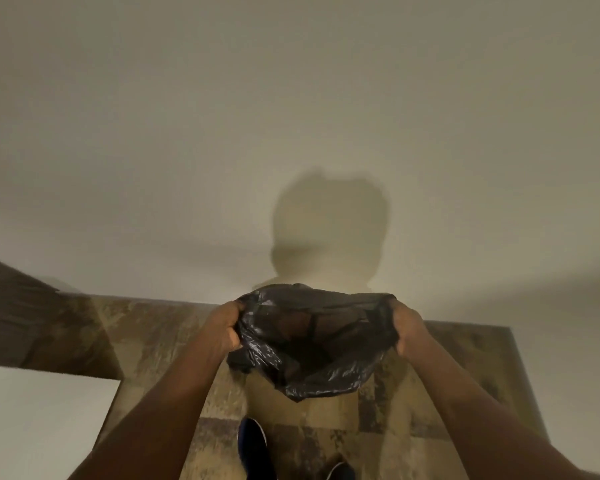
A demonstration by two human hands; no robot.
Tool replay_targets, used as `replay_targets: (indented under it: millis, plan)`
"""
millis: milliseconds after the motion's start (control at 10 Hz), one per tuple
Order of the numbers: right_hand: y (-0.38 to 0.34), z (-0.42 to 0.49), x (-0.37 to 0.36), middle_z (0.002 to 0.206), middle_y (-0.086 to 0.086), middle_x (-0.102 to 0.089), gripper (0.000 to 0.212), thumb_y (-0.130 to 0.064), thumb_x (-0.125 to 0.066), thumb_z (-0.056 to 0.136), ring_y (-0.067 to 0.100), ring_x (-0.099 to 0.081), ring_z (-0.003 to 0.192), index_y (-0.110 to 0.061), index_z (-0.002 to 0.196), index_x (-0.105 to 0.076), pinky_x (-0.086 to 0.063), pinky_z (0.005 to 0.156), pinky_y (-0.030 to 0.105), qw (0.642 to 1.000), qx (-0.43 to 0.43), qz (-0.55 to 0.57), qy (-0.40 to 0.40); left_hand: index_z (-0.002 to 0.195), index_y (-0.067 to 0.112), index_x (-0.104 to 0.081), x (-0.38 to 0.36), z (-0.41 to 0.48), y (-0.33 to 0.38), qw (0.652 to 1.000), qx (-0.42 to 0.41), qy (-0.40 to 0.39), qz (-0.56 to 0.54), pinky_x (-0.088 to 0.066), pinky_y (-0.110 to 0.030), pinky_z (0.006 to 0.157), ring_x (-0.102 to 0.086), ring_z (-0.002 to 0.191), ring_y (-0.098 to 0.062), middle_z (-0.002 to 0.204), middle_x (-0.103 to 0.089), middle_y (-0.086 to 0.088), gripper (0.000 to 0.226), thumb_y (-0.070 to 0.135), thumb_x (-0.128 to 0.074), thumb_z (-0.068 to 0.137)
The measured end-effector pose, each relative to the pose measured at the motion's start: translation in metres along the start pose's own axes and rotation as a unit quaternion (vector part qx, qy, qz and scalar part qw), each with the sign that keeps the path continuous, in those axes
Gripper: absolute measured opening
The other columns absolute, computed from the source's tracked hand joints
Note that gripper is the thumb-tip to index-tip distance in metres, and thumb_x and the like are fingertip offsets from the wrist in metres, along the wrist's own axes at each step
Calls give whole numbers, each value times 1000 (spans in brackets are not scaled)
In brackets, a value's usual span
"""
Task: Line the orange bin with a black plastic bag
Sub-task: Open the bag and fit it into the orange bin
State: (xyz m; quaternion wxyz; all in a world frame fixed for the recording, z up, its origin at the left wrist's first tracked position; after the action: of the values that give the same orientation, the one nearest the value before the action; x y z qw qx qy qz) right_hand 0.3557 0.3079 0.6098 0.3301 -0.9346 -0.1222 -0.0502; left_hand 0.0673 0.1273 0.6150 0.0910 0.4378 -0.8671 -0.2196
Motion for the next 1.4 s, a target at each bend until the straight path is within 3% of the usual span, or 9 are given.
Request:
replay_targets:
  millis: [100, 200, 300, 400, 600, 900, 1000, 1200, 1400]
  plan:
    - [11, 18, -6, 101, 18, -70, 30, -28, -61, 100, 36, -68, 95, -1, 110, -69, -60, 81, 45, 1000, -7, -18, 12, 114, 5, -67, -7, 21, 4, 1000, -31, 1, -4, -54, -27, 45, -69, 63, -28, 57, -73, -6, 22, 14, -51, 102]
    - [21, 43, -15, 90, 7, -66, 36, -25, -51, 103, 26, -64, 84, 2, 123, -64, -56, 87, 49, 999, 4, -48, 11, 102, 12, -74, -8, 45, 3, 997, -36, 60, -19, -59, -33, 64, -72, 78, -31, 86, -77, -14, 24, 30, -60, 93]
    - [41, 78, -18, 89, 6, -64, 24, -23, -49, 103, 24, -63, 80, -5, 107, -64, -54, 90, 52, 999, -16, -39, 24, 104, 12, -71, -8, 107, -24, 994, -30, 101, 34, -59, -43, 85, -69, 93, -32, 104, -73, -13, 46, 51, -54, 87]
    - [68, 118, -20, 106, 18, -70, 33, -30, -57, 101, 34, -69, 97, -1, 116, -66, -57, 94, 50, 997, -64, -7, 33, 106, 10, -67, -14, 135, -44, 984, -32, 142, 106, -55, -45, 89, -64, 94, -32, 104, -68, -13, 59, 61, -46, 85]
    - [113, 200, -30, 91, 9, -66, 21, -26, -50, 103, 26, -65, 79, -13, 93, -62, -56, 74, 45, 994, -100, -33, -12, 121, 21, -69, -7, 250, -112, 974, -36, 155, 160, -55, -49, 96, -67, 105, -35, 117, -71, -11, 76, 74, -52, 69]
    - [170, 322, -38, 94, 13, -70, 21, -22, -54, 102, 29, -68, 85, -8, 96, -69, -56, 86, 44, 995, -86, -53, 2, 103, 10, -72, -22, 327, -139, 971, -41, 170, 163, -54, -42, 80, -68, 89, -38, 98, -72, -18, 46, 52, -65, 85]
    - [180, 358, -42, 99, 11, -70, 25, -26, -56, 98, 30, -67, 91, -8, 109, -69, -56, 96, 54, 994, -79, -80, -15, 74, 13, -64, -28, 355, -133, 961, -50, 186, 198, -53, -43, 79, -67, 82, -36, 88, -70, -19, 36, 46, -62, 89]
    - [180, 418, -53, 97, 5, -66, 11, -29, -58, 94, 26, -62, 93, -22, 88, -65, -53, 98, 52, 991, -31, -131, 4, 91, 11, -70, -29, 416, -112, 949, -64, 197, 237, -60, -40, 73, -70, 80, -32, 92, -72, -15, 27, 36, -63, 87]
    - [176, 471, -67, 83, 0, -63, 18, -38, -60, 90, 16, -59, 68, -22, 82, -62, -52, 66, 36, 987, -9, -157, 42, 90, 10, -75, -31, 471, -104, 959, -51, 167, 225, -63, -53, 76, -75, 78, -33, 87, -77, -12, 37, 44, -74, 74]
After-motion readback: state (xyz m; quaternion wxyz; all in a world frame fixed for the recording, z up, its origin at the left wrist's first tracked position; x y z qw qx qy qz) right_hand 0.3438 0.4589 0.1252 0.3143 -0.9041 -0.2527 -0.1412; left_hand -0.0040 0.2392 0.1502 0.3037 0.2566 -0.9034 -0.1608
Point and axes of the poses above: each hand's wrist, its own z-axis towards the middle knuckle, its own x-axis out of the back of the hand, y = z × x, the point moved 5 cm from there along z, towards the middle knuckle
